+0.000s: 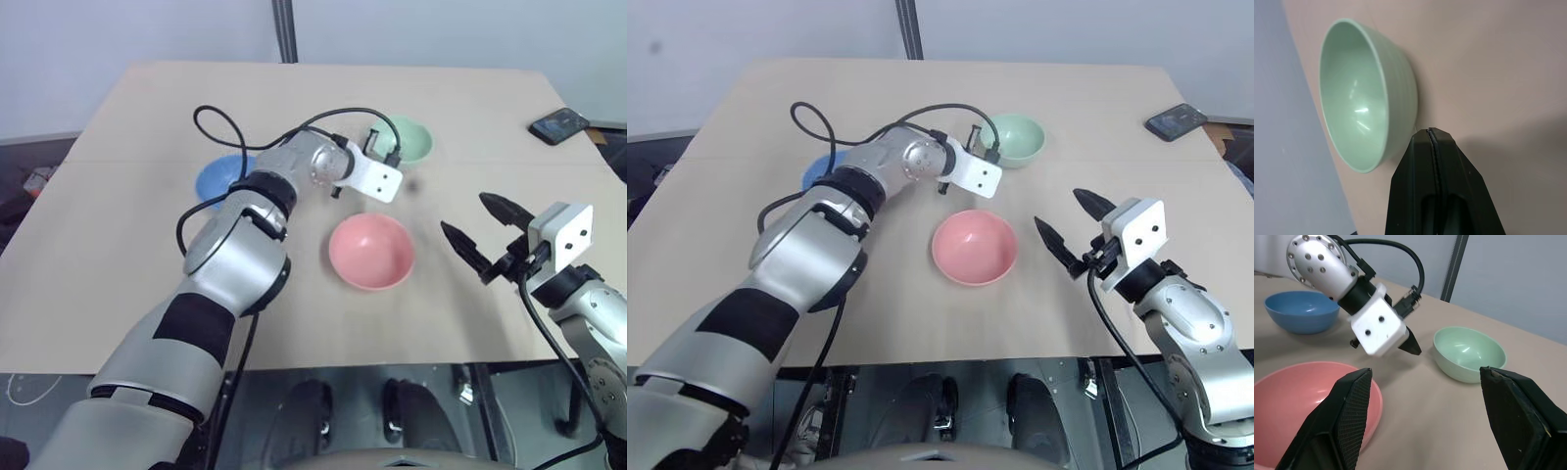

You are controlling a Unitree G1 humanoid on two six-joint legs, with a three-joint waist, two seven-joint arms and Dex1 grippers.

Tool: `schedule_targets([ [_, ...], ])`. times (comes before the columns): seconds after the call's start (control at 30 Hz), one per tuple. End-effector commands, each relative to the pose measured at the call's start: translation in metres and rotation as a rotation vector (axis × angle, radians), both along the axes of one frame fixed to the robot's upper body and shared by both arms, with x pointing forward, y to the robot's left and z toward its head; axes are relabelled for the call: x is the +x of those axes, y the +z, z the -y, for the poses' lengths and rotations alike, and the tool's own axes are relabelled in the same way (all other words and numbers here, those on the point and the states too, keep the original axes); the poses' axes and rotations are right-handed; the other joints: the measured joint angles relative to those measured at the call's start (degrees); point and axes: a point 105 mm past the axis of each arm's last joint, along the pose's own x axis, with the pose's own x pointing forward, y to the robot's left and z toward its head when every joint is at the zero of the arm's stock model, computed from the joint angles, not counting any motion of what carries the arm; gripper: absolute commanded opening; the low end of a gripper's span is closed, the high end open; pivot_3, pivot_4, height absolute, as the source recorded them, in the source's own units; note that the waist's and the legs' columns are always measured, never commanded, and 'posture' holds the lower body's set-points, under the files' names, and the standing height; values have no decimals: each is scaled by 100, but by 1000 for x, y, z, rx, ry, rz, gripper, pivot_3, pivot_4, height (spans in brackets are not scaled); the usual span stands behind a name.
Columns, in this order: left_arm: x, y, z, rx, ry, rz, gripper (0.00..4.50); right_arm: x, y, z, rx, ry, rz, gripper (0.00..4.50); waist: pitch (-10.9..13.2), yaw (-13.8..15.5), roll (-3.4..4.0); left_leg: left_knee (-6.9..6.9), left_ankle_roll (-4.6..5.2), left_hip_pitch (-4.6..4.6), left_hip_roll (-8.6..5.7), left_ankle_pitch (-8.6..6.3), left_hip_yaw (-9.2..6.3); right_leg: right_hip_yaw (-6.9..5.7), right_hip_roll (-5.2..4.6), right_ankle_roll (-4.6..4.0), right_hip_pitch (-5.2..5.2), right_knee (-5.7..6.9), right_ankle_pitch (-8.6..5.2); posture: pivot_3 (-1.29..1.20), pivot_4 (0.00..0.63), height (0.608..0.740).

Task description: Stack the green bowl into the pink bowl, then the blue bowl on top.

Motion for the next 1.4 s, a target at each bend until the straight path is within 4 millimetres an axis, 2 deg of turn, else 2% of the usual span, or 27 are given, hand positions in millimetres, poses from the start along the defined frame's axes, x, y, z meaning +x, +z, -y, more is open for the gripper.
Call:
schedule_targets([
  [0.03,-1,22,0,-86,-17,1,276,-1,5,-2,10,26,25,3706,0,-1,0,0,0,0,0,0,0,0,0,0,0,0,0,0,150,740],
  [0.1,0,23,-5,-102,-8,-10,839,1,5,-3,7,33,24,3706,0,2,0,0,0,1,0,0,0,0,0,0,0,0,0,0,150,740],
  [0.23,0,31,-11,-219,17,-59,2490,10,1,-4,-50,36,30,3706,0,2,0,3,0,0,-1,0,0,0,0,0,1,1,0,0,150,740],
  [0.33,-7,42,-20,-437,21,-264,3812,23,-7,-1,-153,16,27,3706,0,-6,0,3,0,1,0,0,2,0,0,0,0,1,0,0,150,740],
  [0.43,-19,45,-42,-611,-14,-476,3812,45,-14,4,-249,14,22,3706,-1,-51,3,6,-1,5,0,1,10,5,0,0,-2,5,0,0,150,740],
  [0.53,-33,49,-73,-840,-28,-619,3812,75,-14,10,-331,16,24,3706,0,-217,15,3,-2,26,6,1,29,28,1,0,1,17,0,0,150,740],
  [0.57,-45,48,-86,-887,-60,-614,3812,86,-13,10,-372,31,32,3706,1,-220,14,1,-3,34,7,2,35,37,1,0,1,27,0,0,150,740],
  [0.67,-78,42,-117,-982,-14,-640,3812,113,-8,11,-470,66,56,3706,4,-327,14,-2,-6,43,13,3,43,52,3,-1,-6,41,-1,0,150,740],
  [0.83,-134,47,-154,-1129,63,-662,3812,150,-4,-2,-642,179,89,3706,8,-330,11,-1,-8,42,14,4,54,69,1,-1,-17,52,-1,0,150,740],
  [1.0,-165,43,-176,-1284,190,-621,3812,171,-5,-33,-768,275,125,3706,8,-275,14,-3,-16,56,14,7,37,52,-4,-5,1,48,-1,0,150,740],
  [1.1,-178,34,-178,-1305,255,-598,3812,177,-6,-53,-808,312,131,3706,8,-281,14,-3,-19,52,9,8,27,46,-8,-6,4,48,-1,0,150,740],
  [1.2,-185,33,-178,-1341,287,-576,3812,181,-7,-64,-863,314,136,3706,8,-282,15,-4,-28,50,8,12,16,35,-10,-8,6,47,-1,0,150,740],
  [1.4,-201,29,-178,-1372,332,-564,3812,192,0,-70,-961,230,176,3706,9,-330,20,-15,-44,56,7,18,13,35,-11,-15,2,53,-4,0,150,740],
])
